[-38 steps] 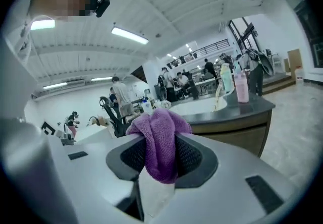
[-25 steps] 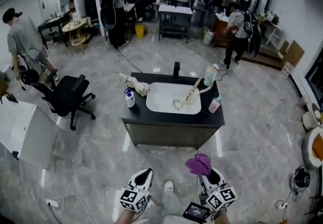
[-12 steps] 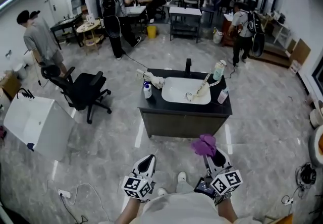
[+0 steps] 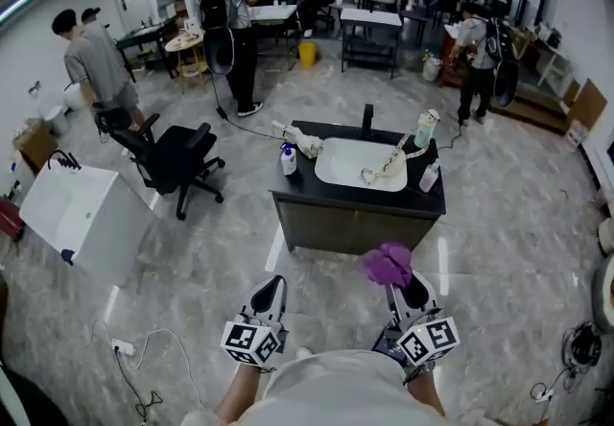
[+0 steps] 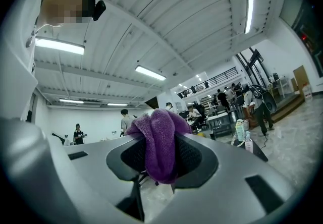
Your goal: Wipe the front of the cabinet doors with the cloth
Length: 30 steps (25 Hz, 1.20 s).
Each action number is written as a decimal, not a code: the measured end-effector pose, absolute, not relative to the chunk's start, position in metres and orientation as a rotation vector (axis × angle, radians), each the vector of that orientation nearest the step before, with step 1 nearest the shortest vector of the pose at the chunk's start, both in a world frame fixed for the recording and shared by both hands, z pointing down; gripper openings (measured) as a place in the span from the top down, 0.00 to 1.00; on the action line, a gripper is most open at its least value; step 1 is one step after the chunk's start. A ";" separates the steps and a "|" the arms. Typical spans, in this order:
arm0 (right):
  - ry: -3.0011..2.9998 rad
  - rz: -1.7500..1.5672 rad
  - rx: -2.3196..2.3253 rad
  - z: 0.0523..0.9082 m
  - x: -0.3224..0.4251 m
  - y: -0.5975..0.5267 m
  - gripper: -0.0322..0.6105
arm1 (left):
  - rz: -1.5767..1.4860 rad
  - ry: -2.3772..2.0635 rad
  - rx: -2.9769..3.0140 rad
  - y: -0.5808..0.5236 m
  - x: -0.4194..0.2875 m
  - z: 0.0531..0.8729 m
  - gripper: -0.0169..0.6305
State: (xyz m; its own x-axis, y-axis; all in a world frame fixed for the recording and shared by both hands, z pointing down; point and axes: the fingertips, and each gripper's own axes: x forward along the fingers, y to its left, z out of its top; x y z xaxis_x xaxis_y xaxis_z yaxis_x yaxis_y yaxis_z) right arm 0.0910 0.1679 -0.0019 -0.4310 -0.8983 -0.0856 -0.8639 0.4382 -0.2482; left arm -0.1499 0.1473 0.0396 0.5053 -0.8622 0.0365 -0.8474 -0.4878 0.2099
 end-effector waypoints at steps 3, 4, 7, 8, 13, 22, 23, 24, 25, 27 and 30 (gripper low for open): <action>2.479 -0.249 -1.552 0.000 0.123 0.179 0.74 | -0.093 -1.439 2.570 0.148 -0.107 0.038 0.95; 2.480 -0.254 -1.555 0.001 0.137 0.183 0.74 | -0.102 -1.415 2.579 0.149 -0.087 0.034 0.95; 2.511 -0.265 -1.566 0.007 0.177 0.196 0.74 | -0.180 -1.312 2.596 0.157 -0.023 0.017 0.95; 2.525 -0.271 -1.567 0.010 0.189 0.200 0.74 | -0.206 -1.289 2.592 0.161 -0.003 0.013 0.95; 2.545 -0.304 -1.535 0.021 0.238 0.215 0.74 | -0.194 -1.302 2.613 0.185 0.061 0.011 0.95; 2.578 -0.287 -1.501 0.027 0.298 0.237 0.74 | -0.145 -1.474 2.505 0.218 0.078 0.032 0.95; 2.569 -0.295 -1.505 0.027 0.302 0.240 0.74 | -0.140 -1.473 2.507 0.220 0.081 0.032 0.95; 2.560 -0.308 -1.510 0.028 0.305 0.242 0.74 | -0.136 -1.469 2.514 0.222 0.084 0.031 0.95; 2.554 -0.320 -1.514 0.029 0.308 0.244 0.74 | -0.134 -1.462 2.524 0.225 0.088 0.029 0.95; 2.554 -0.322 -1.505 0.029 0.308 0.247 0.74 | -0.133 -1.452 2.543 0.226 0.092 0.027 0.95; 2.556 -0.298 -1.492 0.030 0.305 0.247 0.74 | -0.119 -1.446 2.538 0.223 0.095 0.032 0.95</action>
State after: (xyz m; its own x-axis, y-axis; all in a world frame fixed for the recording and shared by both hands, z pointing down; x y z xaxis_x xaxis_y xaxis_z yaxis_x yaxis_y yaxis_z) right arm 0.3052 0.2469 0.0297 -0.4867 -0.8725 -0.0430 -0.8393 0.4807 -0.2540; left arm 0.0953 0.2228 0.0324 0.5132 -0.8575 0.0369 -0.8399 -0.4929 0.2272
